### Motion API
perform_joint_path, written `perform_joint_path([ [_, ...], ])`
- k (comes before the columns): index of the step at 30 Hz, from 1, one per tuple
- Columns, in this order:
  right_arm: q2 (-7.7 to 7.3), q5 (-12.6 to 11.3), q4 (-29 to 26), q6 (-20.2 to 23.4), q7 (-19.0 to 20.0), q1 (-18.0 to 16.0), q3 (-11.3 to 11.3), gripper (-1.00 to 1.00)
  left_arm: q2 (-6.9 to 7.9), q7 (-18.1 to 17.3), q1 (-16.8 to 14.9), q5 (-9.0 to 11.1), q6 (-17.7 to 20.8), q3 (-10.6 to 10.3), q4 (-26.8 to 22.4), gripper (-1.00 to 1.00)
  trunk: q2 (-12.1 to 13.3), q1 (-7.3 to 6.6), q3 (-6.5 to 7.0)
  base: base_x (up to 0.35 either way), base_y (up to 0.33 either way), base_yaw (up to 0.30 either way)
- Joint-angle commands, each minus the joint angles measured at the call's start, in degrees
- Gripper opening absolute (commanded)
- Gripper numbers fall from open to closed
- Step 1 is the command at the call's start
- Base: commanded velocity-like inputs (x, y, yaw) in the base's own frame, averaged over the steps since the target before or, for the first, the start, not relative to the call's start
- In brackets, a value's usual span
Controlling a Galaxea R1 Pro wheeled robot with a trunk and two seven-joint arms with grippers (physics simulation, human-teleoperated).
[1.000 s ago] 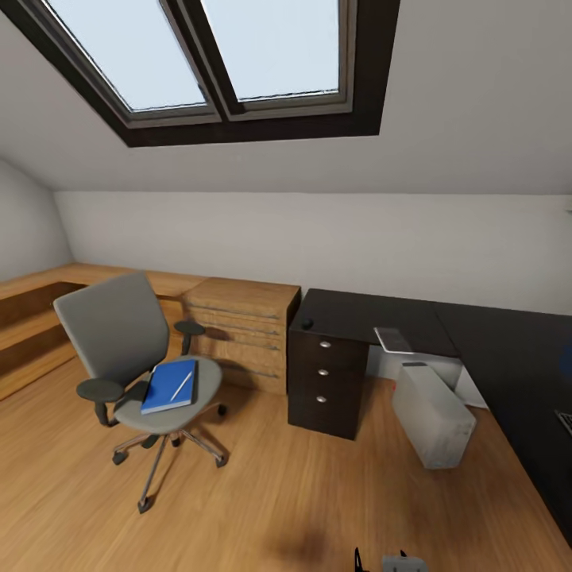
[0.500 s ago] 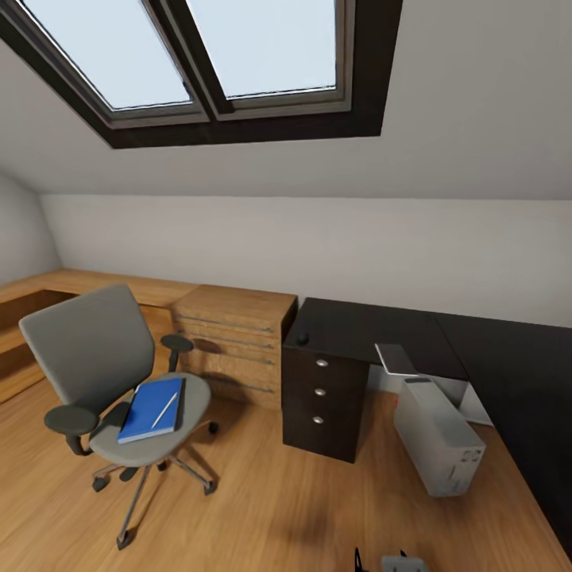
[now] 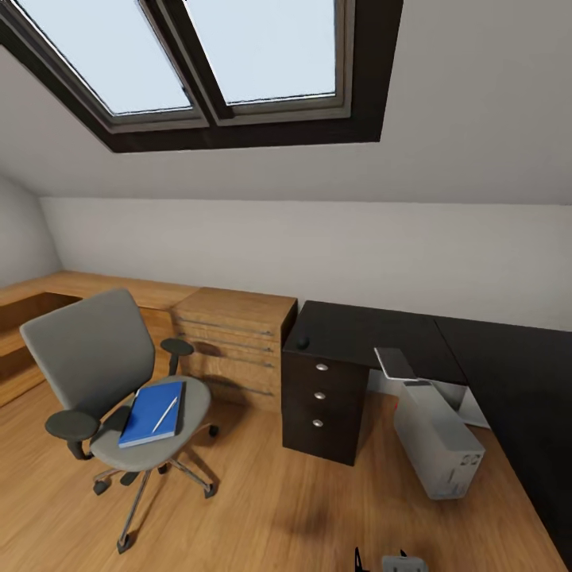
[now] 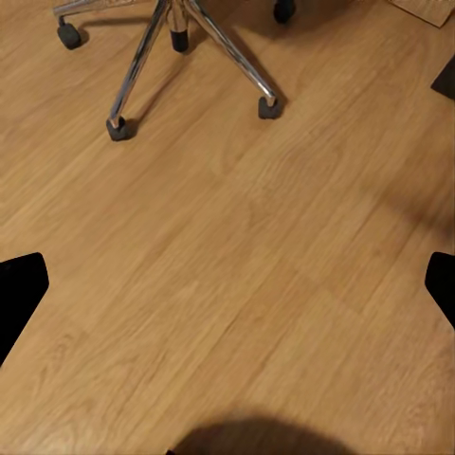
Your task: In the bedroom, organize the workspace by keeping the computer under the desk, ensuring the monitor is on the desk, placing the keyboard on the desk next to the monitor, placing the mouse on the desk next to the keyboard, moving the folder from the swivel chair onto the desk next to the mouse, stacking the notebook on top of the folder with the pen on top of the notebook, and positioning the swivel chair next to the desk.
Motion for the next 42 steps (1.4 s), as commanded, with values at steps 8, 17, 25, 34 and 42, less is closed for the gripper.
perform_joint_path([
  [8,0.37,-0.18,-4.76,0.22,-0.74,-0.22,0.59,1.00,-0.49,0.18,-0.04,0.64,-0.45,-0.20,0.22,1.00,3.18,-1.76,1.39,0.000,0.000,0.000],
  [17,0.40,-0.60,-34.63,42.84,-8.13,-9.99,0.12,1.00,-3.01,0.28,-0.04,0.33,-0.51,-0.16,2.28,1.00,4.79,-2.64,2.11,0.010,0.000,0.000],
  [25,0.55,-0.67,-34.55,50.08,-8.81,-13.62,-0.47,1.00,-3.15,0.30,-0.04,0.25,-0.54,-0.12,2.40,1.00,4.79,-2.64,2.11,0.256,0.000,0.000],
  [34,0.29,-0.01,-35.91,47.73,-9.04,-13.72,-0.45,1.00,-3.22,0.15,-0.04,-0.65,-0.49,-0.20,2.49,1.00,4.79,-2.64,2.11,0.319,0.000,0.000],
  [42,0.19,0.10,-38.89,44.77,-9.13,-13.59,-0.34,1.00,-3.13,0.09,-0.04,-4.82,-0.75,-0.46,1.40,1.00,4.79,-2.64,2.11,0.321,0.000,0.000],
])
